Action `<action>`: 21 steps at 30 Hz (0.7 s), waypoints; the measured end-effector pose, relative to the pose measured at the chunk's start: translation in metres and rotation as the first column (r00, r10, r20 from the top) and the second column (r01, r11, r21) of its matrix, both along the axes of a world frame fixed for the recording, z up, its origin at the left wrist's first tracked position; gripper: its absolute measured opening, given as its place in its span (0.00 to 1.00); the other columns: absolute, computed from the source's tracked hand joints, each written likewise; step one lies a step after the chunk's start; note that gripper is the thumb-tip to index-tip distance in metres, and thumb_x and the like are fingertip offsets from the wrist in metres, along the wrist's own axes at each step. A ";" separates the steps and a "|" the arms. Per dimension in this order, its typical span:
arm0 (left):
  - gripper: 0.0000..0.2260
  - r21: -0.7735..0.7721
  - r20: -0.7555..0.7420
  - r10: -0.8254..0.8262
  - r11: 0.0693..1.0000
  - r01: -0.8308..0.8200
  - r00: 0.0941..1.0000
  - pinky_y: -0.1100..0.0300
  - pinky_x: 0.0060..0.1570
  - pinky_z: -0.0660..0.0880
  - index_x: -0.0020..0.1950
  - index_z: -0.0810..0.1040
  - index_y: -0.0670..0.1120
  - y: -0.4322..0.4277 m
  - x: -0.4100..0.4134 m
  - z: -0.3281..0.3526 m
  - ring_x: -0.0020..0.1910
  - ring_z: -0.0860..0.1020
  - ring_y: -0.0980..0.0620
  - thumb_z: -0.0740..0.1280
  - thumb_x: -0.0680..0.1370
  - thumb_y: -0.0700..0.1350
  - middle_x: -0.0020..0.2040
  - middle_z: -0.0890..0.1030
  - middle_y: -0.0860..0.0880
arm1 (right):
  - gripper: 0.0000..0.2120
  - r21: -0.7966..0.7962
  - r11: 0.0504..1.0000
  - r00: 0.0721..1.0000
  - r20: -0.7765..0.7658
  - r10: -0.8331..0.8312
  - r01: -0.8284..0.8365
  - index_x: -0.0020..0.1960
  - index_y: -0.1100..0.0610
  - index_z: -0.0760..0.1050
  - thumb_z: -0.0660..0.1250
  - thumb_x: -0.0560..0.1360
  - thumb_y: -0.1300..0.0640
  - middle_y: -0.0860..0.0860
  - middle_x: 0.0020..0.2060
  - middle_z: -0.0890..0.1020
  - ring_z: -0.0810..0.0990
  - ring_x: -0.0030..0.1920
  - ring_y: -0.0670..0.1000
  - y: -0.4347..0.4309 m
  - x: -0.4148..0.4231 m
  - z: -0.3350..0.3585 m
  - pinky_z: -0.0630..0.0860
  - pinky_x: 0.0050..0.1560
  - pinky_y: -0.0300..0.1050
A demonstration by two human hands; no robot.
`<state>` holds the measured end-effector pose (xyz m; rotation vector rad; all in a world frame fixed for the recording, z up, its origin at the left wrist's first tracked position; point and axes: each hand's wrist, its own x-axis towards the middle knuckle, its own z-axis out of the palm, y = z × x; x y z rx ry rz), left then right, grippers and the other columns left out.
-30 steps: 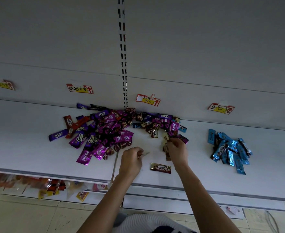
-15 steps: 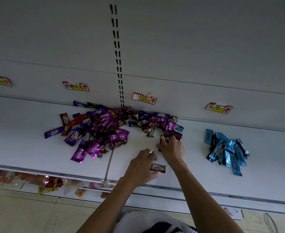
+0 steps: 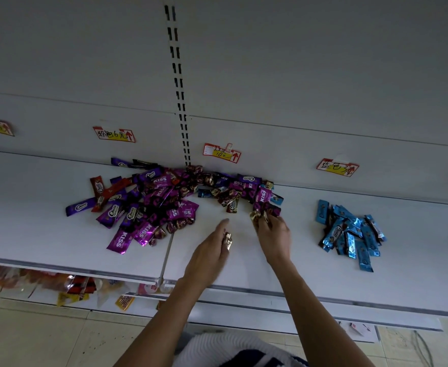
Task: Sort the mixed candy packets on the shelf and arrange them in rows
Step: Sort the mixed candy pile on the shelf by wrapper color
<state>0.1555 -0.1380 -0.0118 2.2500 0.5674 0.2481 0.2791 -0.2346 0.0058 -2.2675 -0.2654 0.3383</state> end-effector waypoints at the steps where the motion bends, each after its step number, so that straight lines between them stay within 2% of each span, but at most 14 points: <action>1: 0.24 -0.074 -0.004 0.053 0.996 -0.053 0.999 0.66 0.43 0.69 0.76 0.53 0.50 -0.001 0.000 0.005 0.48 0.77 0.48 0.56 0.82 0.44 0.53 0.76 0.45 | 0.11 0.027 1.000 1.000 -0.027 -0.013 0.014 0.41 0.59 0.74 0.58 0.78 0.55 0.55 0.45 0.75 0.73 0.42 0.54 -0.001 -0.001 0.001 0.64 0.38 0.44; 3: 0.28 -0.275 0.011 0.154 0.950 -0.145 0.988 0.68 0.36 0.71 0.76 0.45 0.54 0.002 0.000 0.010 0.40 0.77 0.52 0.56 0.81 0.42 0.50 0.76 0.45 | 0.11 0.036 0.999 0.999 -0.049 -0.006 0.008 0.46 0.60 0.74 0.56 0.79 0.56 0.54 0.45 0.74 0.73 0.44 0.54 -0.004 -0.004 0.000 0.66 0.41 0.44; 4: 0.30 -0.393 0.030 0.202 0.903 -0.174 0.979 0.66 0.34 0.75 0.75 0.43 0.57 0.005 -0.001 0.012 0.39 0.78 0.52 0.56 0.81 0.40 0.51 0.76 0.44 | 0.11 0.036 0.999 0.999 -0.051 0.005 -0.003 0.46 0.60 0.74 0.56 0.79 0.57 0.54 0.43 0.74 0.72 0.44 0.55 -0.005 -0.006 -0.002 0.66 0.41 0.45; 6: 0.30 -0.545 0.037 0.267 0.813 -0.204 0.963 0.60 0.33 0.79 0.75 0.46 0.59 0.012 -0.005 0.016 0.40 0.80 0.50 0.56 0.81 0.37 0.55 0.75 0.42 | 0.12 0.065 0.998 0.997 -0.078 0.014 -0.009 0.41 0.61 0.72 0.55 0.79 0.58 0.56 0.38 0.75 0.71 0.40 0.55 -0.009 -0.009 -0.004 0.64 0.37 0.45; 8: 0.27 -0.566 0.012 0.294 0.790 -0.236 0.956 0.57 0.32 0.80 0.74 0.54 0.58 0.019 -0.013 0.021 0.40 0.80 0.49 0.55 0.81 0.36 0.55 0.74 0.42 | 0.12 0.173 0.985 0.983 -0.184 0.011 0.021 0.42 0.62 0.72 0.54 0.79 0.59 0.58 0.37 0.75 0.71 0.36 0.53 -0.014 -0.015 0.000 0.65 0.33 0.44; 11: 0.20 -0.551 0.022 0.331 0.791 -0.265 0.943 0.61 0.29 0.78 0.66 0.65 0.57 0.021 -0.025 0.038 0.37 0.81 0.51 0.54 0.81 0.35 0.51 0.77 0.43 | 0.10 0.336 0.940 0.957 -0.289 0.040 0.062 0.44 0.57 0.71 0.54 0.80 0.59 0.55 0.35 0.75 0.71 0.32 0.50 -0.023 -0.030 0.015 0.68 0.31 0.42; 13: 0.17 -0.583 0.060 0.357 0.770 -0.258 0.932 0.64 0.26 0.74 0.61 0.69 0.55 0.019 -0.029 0.050 0.32 0.78 0.57 0.55 0.80 0.34 0.47 0.77 0.45 | 0.10 0.397 0.913 0.952 -0.304 0.037 0.092 0.44 0.54 0.72 0.55 0.81 0.58 0.52 0.33 0.73 0.69 0.31 0.48 -0.032 -0.040 0.025 0.66 0.30 0.41; 16: 0.13 -0.667 0.119 0.332 0.725 -0.172 0.936 0.63 0.24 0.71 0.56 0.71 0.56 0.012 -0.030 0.067 0.29 0.75 0.56 0.61 0.79 0.38 0.41 0.77 0.47 | 0.09 0.482 0.840 0.911 -0.411 -0.033 0.248 0.46 0.56 0.74 0.57 0.80 0.58 0.51 0.31 0.71 0.67 0.30 0.46 -0.050 -0.054 0.042 0.63 0.28 0.39; 18: 0.14 -0.651 0.136 0.246 0.752 -0.101 0.960 0.62 0.24 0.70 0.55 0.72 0.57 0.006 -0.029 0.078 0.29 0.72 0.56 0.67 0.76 0.40 0.38 0.76 0.50 | 0.08 0.476 0.827 0.908 -0.409 -0.091 0.297 0.44 0.55 0.74 0.61 0.78 0.53 0.49 0.31 0.69 0.65 0.29 0.45 -0.068 -0.066 0.057 0.63 0.27 0.38; 21: 0.15 -0.608 0.152 0.109 0.794 0.006 0.982 0.63 0.24 0.71 0.55 0.73 0.55 -0.007 -0.023 0.090 0.28 0.72 0.59 0.65 0.76 0.36 0.41 0.77 0.50 | 0.07 0.409 0.869 0.945 -0.282 -0.169 0.277 0.47 0.52 0.76 0.68 0.74 0.49 0.47 0.30 0.68 0.66 0.30 0.45 -0.100 -0.088 0.073 0.66 0.29 0.39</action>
